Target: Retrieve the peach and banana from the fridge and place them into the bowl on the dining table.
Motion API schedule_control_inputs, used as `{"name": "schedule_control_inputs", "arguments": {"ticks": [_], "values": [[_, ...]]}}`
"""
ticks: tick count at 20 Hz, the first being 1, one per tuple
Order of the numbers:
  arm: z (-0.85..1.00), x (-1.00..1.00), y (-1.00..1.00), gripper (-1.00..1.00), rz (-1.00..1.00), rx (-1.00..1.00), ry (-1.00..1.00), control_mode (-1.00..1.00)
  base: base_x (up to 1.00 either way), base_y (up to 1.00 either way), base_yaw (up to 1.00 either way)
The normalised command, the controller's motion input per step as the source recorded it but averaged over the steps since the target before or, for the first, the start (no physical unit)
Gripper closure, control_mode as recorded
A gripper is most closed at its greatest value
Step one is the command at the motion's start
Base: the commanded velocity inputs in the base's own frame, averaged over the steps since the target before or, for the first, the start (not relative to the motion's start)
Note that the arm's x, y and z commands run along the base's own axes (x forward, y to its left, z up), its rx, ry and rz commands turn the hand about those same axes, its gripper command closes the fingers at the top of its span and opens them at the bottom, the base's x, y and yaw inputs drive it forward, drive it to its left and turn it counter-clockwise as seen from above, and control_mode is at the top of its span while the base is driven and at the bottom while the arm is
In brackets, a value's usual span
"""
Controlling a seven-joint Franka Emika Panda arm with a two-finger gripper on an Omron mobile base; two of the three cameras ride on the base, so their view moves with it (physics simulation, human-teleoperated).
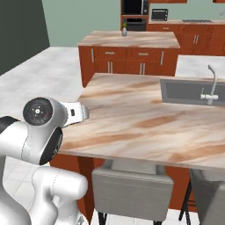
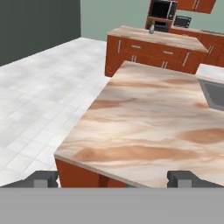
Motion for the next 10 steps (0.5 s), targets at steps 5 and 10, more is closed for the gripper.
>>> {"name": "schedule_control_inputs", "arguments": {"ticks": [5, 10], "values": [[0.0, 0.0, 0.0, -1.0, 0.0, 0.0, 0.0, 1.0, 0.74, 1.0, 0.0], [0.0, 0.0, 0.0, -1.0, 0.0, 0.0, 0.0, 1.0, 0.69, 1.0, 0.0]]}}
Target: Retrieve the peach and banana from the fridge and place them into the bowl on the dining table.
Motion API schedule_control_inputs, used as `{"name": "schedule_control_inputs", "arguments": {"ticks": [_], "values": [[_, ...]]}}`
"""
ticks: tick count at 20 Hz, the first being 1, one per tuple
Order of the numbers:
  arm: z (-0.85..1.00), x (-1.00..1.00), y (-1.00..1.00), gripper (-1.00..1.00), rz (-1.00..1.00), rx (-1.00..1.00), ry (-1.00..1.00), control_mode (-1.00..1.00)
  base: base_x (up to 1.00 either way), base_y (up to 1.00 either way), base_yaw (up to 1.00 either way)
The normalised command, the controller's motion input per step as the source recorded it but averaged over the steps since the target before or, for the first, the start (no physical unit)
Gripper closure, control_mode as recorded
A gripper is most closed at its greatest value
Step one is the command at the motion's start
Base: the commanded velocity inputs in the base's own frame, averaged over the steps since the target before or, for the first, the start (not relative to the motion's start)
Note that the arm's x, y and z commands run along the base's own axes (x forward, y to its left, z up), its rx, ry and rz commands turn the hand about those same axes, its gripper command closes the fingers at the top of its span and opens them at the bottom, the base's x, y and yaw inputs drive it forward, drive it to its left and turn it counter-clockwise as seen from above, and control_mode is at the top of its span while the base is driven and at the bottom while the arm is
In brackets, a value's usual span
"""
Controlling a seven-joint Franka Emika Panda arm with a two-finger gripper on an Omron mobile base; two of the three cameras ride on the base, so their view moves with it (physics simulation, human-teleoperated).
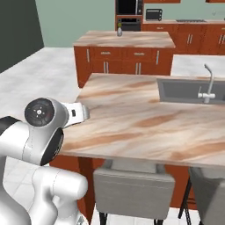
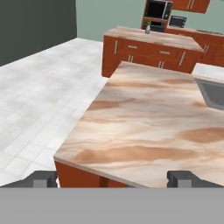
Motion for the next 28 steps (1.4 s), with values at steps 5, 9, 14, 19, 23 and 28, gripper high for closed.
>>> {"name": "schedule_control_inputs", "arguments": {"ticks": [5, 9, 14, 19, 23, 28], "values": [[0.0, 0.0, 0.0, -1.0, 0.0, 0.0, 0.0, 1.0, 0.01, 1.0, 0.1], [0.0, 0.0, 0.0, -1.0, 0.0, 0.0, 0.0, 1.0, -0.17, 1.0, 0.33], [0.0, 0.0, 0.0, -1.0, 0.0, 0.0, 0.0, 1.0, 0.17, 1.0, 0.15], [0.0, 0.0, 0.0, -1.0, 0.0, 0.0, 0.0, 1.0, 0.99, 0.72, -0.15], [0.0, 0.0, 0.0, -1.0, 0.0, 0.0, 0.0, 1.0, 1.0, 0.49, -0.43], [0.0, 0.0, 0.0, -1.0, 0.0, 0.0, 0.0, 1.0, 1.0, 0.7, -0.53]]}}
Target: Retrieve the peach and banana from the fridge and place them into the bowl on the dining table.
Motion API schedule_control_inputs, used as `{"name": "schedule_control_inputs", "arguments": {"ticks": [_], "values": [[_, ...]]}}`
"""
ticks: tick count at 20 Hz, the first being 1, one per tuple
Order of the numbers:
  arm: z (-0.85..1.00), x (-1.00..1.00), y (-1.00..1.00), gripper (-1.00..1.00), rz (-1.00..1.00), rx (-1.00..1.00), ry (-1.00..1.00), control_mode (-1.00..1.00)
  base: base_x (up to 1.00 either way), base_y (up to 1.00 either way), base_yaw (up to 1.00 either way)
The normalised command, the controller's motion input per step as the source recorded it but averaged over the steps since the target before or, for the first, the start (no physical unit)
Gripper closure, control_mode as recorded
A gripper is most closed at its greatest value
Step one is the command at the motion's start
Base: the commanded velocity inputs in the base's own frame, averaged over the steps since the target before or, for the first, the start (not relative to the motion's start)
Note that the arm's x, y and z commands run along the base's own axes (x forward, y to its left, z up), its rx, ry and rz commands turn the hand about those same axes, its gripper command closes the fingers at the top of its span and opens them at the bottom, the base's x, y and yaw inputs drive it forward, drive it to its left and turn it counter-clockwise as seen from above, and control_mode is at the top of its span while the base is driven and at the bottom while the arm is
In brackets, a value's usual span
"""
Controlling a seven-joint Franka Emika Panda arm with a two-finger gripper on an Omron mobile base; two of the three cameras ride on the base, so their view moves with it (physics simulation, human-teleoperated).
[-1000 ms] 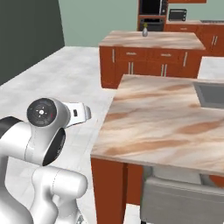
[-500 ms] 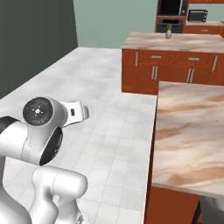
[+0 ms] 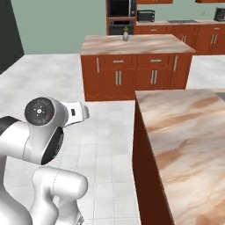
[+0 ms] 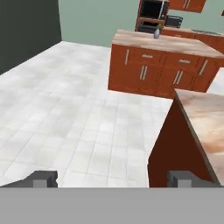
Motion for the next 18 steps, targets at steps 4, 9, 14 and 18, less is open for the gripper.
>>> {"name": "schedule_control_inputs", "arguments": {"ticks": [4, 9, 14, 18], "values": [[0.0, 0.0, 0.0, -1.0, 0.0, 0.0, 0.0, 1.0, 0.97, 0.99, -0.57], [0.0, 0.0, 0.0, -1.0, 0.0, 0.0, 0.0, 1.0, 0.86, 1.0, -0.55], [0.0, 0.0, 0.0, -1.0, 0.0, 0.0, 0.0, 1.0, 0.78, 1.0, -0.5], [0.0, 0.0, 0.0, -1.0, 0.0, 0.0, 0.0, 1.0, 0.98, 1.0, -0.37]]}}
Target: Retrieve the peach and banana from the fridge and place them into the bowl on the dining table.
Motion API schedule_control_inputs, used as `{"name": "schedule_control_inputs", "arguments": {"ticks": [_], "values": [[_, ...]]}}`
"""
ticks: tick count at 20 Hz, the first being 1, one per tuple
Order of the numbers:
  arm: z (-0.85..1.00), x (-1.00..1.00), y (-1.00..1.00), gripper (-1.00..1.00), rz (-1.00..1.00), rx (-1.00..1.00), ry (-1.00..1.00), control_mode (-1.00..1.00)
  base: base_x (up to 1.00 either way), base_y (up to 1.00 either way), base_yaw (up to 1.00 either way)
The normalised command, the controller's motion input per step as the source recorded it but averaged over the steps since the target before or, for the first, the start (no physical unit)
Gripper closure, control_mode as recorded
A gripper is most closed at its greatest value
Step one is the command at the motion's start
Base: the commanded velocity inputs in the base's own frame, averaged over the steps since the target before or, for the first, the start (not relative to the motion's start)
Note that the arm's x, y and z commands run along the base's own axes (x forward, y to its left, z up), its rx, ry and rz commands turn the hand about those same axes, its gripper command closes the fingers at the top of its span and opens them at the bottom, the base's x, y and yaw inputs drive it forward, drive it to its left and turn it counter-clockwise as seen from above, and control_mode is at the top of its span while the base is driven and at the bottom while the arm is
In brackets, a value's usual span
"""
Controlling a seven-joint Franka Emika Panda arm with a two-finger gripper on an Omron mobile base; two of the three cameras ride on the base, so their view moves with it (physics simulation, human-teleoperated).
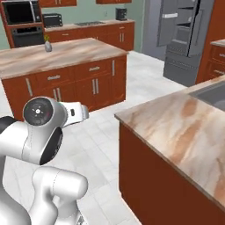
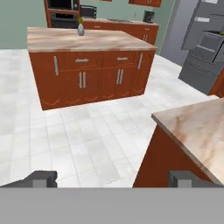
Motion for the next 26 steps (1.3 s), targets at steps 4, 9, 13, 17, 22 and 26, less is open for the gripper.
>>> {"name": "schedule_control_inputs", "arguments": {"ticks": [4, 9, 13, 17, 22, 26], "values": [[0.0, 0.0, 0.0, -1.0, 0.0, 0.0, 0.0, 1.0, 1.0, 1.0, -0.29], [0.0, 0.0, 0.0, -1.0, 0.0, 0.0, 0.0, 1.0, 1.0, 1.0, -0.27], [0.0, 0.0, 0.0, -1.0, 0.0, 0.0, 0.0, 1.0, 0.99, 0.84, -0.29], [0.0, 0.0, 0.0, -1.0, 0.0, 0.0, 0.0, 1.0, 1.0, 0.37, -0.34], [0.0, 0.0, 0.0, -1.0, 0.0, 0.0, 0.0, 1.0, 1.0, 0.26, -0.35], [0.0, 0.0, 0.0, -1.0, 0.0, 0.0, 0.0, 1.0, 1.0, 0.15, -0.35]]}}
